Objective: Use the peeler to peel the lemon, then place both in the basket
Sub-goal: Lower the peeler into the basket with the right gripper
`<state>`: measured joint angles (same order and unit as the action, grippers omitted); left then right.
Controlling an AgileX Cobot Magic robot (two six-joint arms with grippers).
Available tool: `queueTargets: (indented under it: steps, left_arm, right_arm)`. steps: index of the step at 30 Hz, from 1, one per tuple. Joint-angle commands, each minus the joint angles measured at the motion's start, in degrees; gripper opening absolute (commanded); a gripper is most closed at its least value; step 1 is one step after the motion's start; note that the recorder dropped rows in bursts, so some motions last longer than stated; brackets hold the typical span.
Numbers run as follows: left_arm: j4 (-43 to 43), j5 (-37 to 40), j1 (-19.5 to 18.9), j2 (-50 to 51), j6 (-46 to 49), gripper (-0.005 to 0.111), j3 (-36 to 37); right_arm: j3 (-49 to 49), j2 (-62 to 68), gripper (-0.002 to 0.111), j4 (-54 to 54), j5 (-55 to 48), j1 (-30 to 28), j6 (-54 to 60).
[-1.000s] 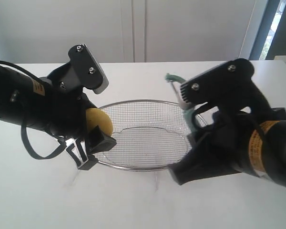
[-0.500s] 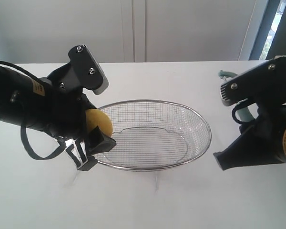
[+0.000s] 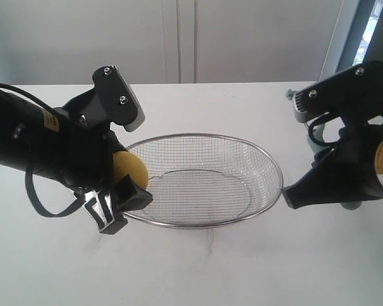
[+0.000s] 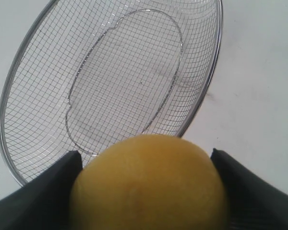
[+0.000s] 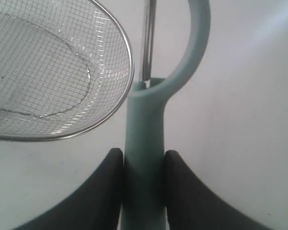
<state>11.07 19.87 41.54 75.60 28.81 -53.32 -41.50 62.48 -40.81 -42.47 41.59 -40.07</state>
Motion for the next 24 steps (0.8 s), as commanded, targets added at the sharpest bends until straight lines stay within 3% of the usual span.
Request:
queueTargets:
  steps: [1, 6, 10, 16, 20, 24]
  left_arm:
    - [-1.2, 0.8, 0.3, -0.2, -0.5, 0.000, -0.4]
    - [-2.2, 2.5, 0.3, -0.7, -2.6, 0.000, -0.4]
    - [-9.6, 4.0, -0.4, -3.1, -8.6, 0.000, -0.9]
    - [-23.7, 8.7, -6.9, -7.4, -22.8, 0.000, -2.1]
    - [-25.7, 11.5, -10.8, -9.7, -26.8, 0.000, -2.2]
    - [-27.1, 14.7, -11.8, -11.3, -26.9, 0.000, -2.2]
  right_arm:
    - [-4.6, 2.3, 0.000, 2.7, -0.3, -0.6, 5.7]
    - [-9.3, 6.3, 0.000, 2.8, -0.2, -0.9, 7.9]
    - [-13.2, 10.8, 0.000, 4.9, 0.4, -3.1, 11.3]
    - [-18.8, 17.7, 0.000, 21.4, 2.0, -7.6, 27.5]
    - [-22.6, 22.3, 0.000, 32.0, 2.1, -10.0, 37.4]
    - [-25.4, 27.2, 0.000, 35.6, 2.2, -10.8, 40.4]
